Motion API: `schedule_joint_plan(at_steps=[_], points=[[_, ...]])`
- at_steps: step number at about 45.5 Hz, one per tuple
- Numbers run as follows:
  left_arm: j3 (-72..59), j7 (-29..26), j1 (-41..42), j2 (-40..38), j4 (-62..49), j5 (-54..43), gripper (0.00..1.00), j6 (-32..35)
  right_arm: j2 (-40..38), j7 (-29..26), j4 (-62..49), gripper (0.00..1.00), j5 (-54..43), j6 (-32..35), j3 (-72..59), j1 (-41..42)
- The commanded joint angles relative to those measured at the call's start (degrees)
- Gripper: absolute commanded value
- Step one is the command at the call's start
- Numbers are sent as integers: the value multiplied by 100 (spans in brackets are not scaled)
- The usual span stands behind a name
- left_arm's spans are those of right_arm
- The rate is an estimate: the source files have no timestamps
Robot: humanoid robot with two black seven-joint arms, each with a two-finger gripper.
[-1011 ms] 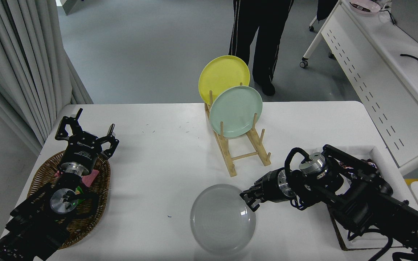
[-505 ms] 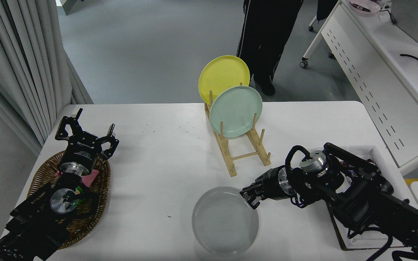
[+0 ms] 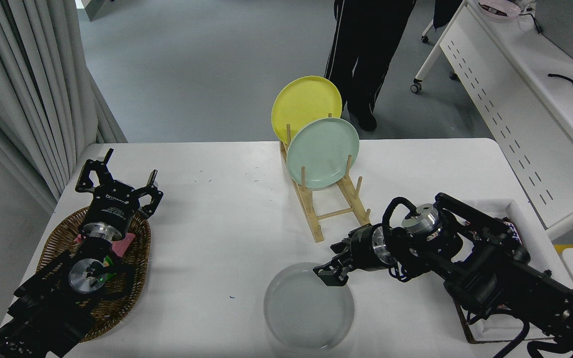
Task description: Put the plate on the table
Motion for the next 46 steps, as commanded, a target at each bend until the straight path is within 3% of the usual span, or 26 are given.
schedule_joint_plan(at_steps=[1,8,17,24,41,46], points=[[0,0,0,0,0,1,100,0,184,18,138,100,-99,1503,204,19],[0,0,0,0,0,1,100,0,184,18,156,100,-380,2664,239,-122],[0,0,0,0,0,1,100,0,271,35,270,100,-907,3130,642,-332],[0,0,0,0,0,1,100,0,508,105,244,100,-1847,3306,1442,-403],[0,0,0,0,0,1,100,0,588,1415,113,100,-4464,3597,3910,-666],[0,0,0,0,0,1,100,0,649,2020,24,100,-5135,3649,4185,-1009]])
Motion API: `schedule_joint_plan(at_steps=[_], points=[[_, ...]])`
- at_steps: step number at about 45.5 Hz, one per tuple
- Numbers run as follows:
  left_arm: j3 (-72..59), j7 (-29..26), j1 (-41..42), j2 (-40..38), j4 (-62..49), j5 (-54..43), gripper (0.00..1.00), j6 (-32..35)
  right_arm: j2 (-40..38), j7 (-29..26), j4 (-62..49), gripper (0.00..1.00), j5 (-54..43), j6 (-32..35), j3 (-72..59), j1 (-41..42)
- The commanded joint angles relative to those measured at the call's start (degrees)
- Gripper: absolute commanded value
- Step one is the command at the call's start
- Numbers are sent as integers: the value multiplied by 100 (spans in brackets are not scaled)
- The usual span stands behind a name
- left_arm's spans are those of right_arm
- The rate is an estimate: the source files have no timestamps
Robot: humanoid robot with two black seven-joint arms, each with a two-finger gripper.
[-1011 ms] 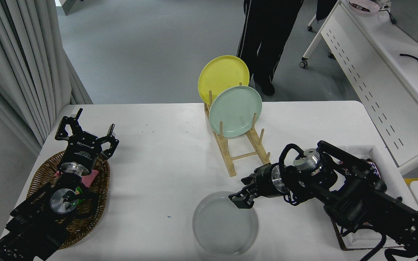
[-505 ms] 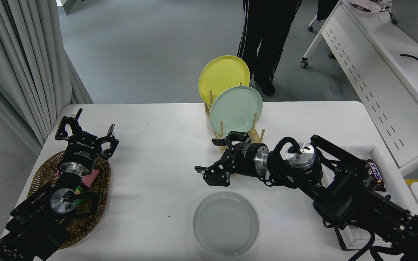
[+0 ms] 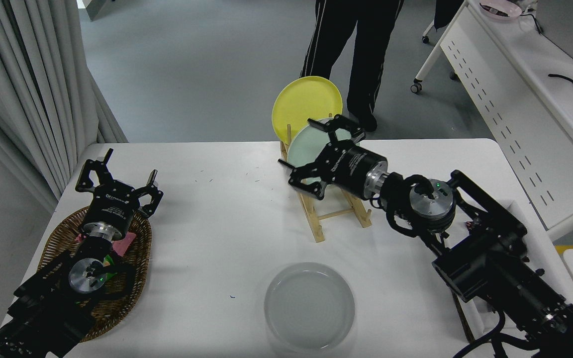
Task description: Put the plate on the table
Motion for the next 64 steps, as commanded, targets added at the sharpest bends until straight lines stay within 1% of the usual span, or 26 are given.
schedule_joint_plan(at_steps=[1,3,6,14,20,24,27,30,32,42,50,64], points=[[0,0,0,0,0,1,100,0,93,1125,-147,100,-1625,187,1201,-475],[0,0,0,0,0,1,100,0,93,1442,-174,100,-1766,187,1262,-598],[0,0,0,0,0,1,100,0,93,1654,-191,100,-1828,239,1280,-791],[0,0,0,0,0,1,100,0,40,1654,-692,100,-1837,626,1333,-1152],[0,0,0,0,0,1,100,0,31,1672,-1263,100,-1828,740,1377,-1178],[0,0,0,0,0,1,100,0,23,1733,-1386,100,-1837,811,1377,-1292],[0,0,0,0,0,1,100,0,14,1970,-1571,100,-1845,1135,1377,-1354],[0,0,0,0,0,1,100,0,5,2330,-1711,100,-1845,1434,1377,-1363],[0,0,0,0,0,1,100,0,14,2410,-1729,100,-1845,1479,1368,-1372],[0,0,0,0,0,1,100,0,-83,2419,-1808,100,-1784,1400,1324,-1425],[0,0,0,0,0,1,100,0,-83,2419,-2212,100,-1758,1409,1333,-1398],[0,0,0,0,0,1,100,0,-83,2463,-2318,100,-1749,1461,1324,-1416]])
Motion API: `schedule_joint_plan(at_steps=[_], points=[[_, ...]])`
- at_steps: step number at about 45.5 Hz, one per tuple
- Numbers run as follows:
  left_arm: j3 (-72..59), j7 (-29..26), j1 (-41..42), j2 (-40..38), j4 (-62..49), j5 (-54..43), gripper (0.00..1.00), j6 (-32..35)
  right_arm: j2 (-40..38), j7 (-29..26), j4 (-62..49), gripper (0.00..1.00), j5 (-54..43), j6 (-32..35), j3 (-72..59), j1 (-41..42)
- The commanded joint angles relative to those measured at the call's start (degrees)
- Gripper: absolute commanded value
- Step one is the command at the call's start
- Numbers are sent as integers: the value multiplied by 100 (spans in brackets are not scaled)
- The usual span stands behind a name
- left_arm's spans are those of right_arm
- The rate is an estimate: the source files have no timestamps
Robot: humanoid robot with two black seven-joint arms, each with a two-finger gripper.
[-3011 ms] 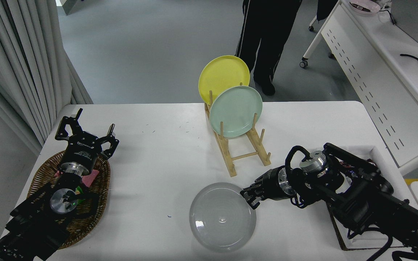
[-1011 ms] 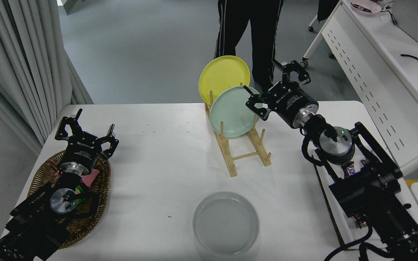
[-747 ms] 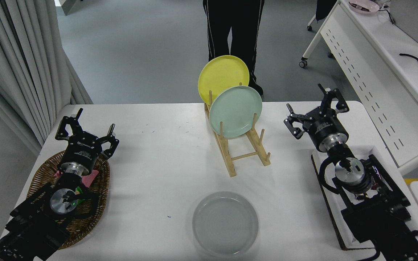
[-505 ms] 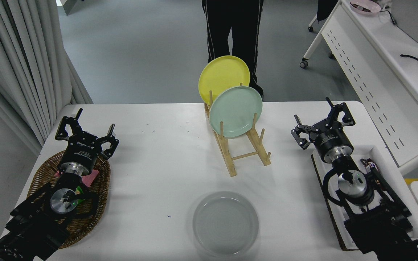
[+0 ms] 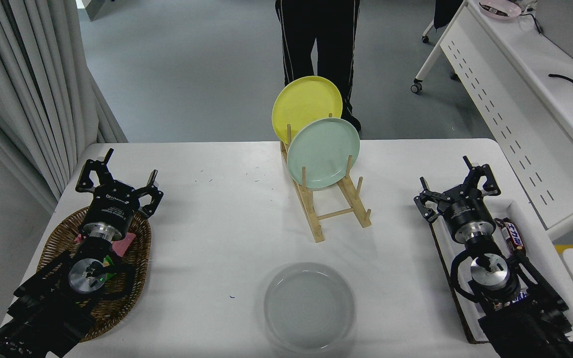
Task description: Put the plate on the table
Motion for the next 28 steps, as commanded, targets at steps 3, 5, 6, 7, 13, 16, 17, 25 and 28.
schedule_joint_plan(at_steps=[3,5,6,7,13,16,17,25,28], points=[[0,0,0,0,0,0,100,0,-8,56,-152,100,9,79,-29,-18],[0,0,0,0,0,0,100,0,-8,56,-152,100,9,79,-38,-27],[0,0,0,0,0,0,100,0,-8,47,-152,100,9,79,-30,-27],[0,0,0,0,0,0,100,0,-8,56,-135,100,9,79,-38,-18],[0,0,0,0,0,0,100,0,-8,65,-117,100,9,88,-56,-18],[0,0,0,0,0,0,100,0,-8,73,-117,100,9,88,-73,-18],[0,0,0,0,0,0,100,0,-8,73,-117,100,9,88,-82,-18],[0,0,0,0,0,0,100,0,-8,73,-99,100,9,88,-108,-18],[0,0,0,0,0,0,100,0,-8,73,-99,100,9,88,-144,-9]])
